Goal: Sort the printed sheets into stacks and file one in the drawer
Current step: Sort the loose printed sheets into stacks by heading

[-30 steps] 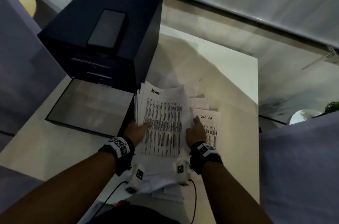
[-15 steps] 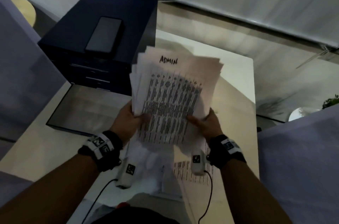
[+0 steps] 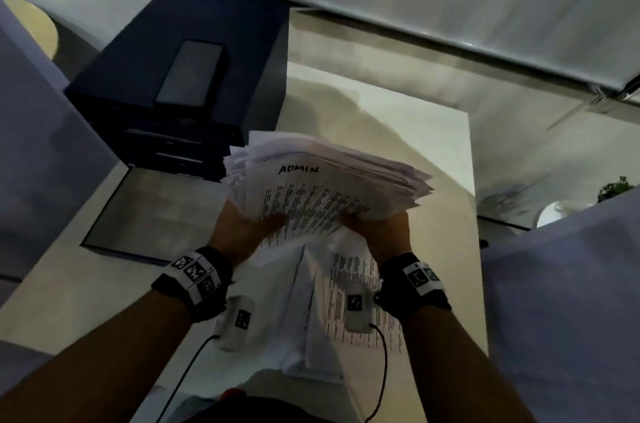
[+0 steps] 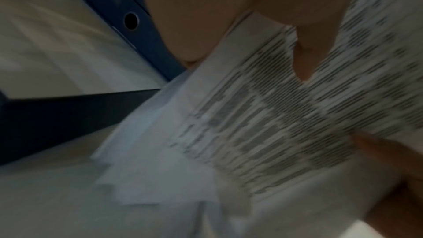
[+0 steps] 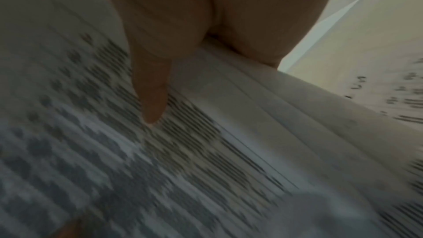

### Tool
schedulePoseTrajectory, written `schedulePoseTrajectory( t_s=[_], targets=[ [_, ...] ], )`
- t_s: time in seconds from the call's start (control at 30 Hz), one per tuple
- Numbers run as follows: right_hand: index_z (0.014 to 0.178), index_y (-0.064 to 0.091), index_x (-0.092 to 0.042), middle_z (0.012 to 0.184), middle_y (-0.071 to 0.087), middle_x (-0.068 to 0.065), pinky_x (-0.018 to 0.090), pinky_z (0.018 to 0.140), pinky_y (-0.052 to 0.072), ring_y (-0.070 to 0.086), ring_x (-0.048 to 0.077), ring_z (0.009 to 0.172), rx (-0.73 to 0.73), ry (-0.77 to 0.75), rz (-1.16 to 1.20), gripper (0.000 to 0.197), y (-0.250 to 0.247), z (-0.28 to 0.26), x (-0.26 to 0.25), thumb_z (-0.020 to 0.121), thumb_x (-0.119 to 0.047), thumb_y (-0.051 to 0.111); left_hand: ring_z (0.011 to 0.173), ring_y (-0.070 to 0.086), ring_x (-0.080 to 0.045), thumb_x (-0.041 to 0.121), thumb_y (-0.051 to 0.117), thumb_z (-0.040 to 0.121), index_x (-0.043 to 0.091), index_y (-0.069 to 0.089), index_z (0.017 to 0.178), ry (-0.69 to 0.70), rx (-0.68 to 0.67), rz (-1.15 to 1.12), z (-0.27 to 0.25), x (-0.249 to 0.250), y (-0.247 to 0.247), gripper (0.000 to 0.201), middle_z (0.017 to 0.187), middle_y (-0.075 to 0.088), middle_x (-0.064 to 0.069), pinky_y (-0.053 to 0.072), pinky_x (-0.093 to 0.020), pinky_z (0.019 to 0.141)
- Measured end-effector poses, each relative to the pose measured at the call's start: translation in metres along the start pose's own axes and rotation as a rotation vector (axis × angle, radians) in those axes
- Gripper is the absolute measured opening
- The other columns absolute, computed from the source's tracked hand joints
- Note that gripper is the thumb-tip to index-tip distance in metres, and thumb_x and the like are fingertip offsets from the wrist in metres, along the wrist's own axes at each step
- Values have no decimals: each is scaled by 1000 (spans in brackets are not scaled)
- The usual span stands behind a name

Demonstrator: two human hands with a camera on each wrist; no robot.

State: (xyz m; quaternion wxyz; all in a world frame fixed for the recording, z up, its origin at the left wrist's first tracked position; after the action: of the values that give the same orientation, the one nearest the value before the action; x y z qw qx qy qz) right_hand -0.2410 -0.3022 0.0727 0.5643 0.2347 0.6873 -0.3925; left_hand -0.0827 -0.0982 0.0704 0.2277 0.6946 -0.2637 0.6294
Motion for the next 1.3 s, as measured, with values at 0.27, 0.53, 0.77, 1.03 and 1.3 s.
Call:
schedulePoseTrajectory(
  t_s=[0.27, 0.53, 0.77, 1.03, 1.3],
  targets=[
    [128, 50, -9, 123, 56, 8, 34, 92, 47, 54, 27, 114, 60, 249, -214, 66, -4, -2, 56, 72, -16, 83, 87, 63, -9, 20, 64, 93, 11, 67, 114, -118, 117, 148, 15, -7, -5, 23, 103, 68, -1, 52, -24, 81],
    [153, -4, -10, 157, 12, 14, 56, 112, 23, 16, 38, 142, 35, 763, -818, 131, -52, -42, 153, 64, -49, 84, 64, 54, -23, 19, 66, 93, 16, 66, 80, -44, 223, 330, 27, 27, -50, 12, 74, 61, -14, 47, -35, 62],
    [150, 15, -7, 148, 33, 18, 46, 110, 38, 39, 37, 133, 62, 711, -653, 121, -40, -42, 162, 59, -33, 91, 82, 68, -42, 28, 72, 88, 4, 70, 94, -94, 342, 383, 22, 30, -87, 25, 93, 70, -28, 58, -50, 75],
    [98, 67, 1, 91, 69, 15, 24, 58, 50, 61, 23, 65, 126, 624, -572, 25, -53, -34, 135, 80, -16, 71, 80, 67, -26, 26, 72, 87, 5, 71, 98, -139, 320, 391, 15, 30, -87, 24, 83, 69, -6, 54, -29, 70],
    [106, 64, 1, 107, 67, 26, 41, 82, 49, 62, 42, 99, 297, 179, -717, 35, -121, 1, -4, 84, -25, 72, 86, 69, -25, 23, 72, 87, 16, 71, 93, -357, 140, 276, 3, -39, -32, 10, 93, 72, -7, 59, -36, 81]
  ],
)
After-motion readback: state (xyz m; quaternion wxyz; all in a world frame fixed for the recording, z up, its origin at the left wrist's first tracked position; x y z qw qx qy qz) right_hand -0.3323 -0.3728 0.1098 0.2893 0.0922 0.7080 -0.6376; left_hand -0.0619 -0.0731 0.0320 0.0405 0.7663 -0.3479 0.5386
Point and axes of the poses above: each hand's wrist, its own z-axis towards the middle knuckle, its own y-axis out of the palm, x = y × z, the point moved 7 cm from there along z, towards the middle knuckle
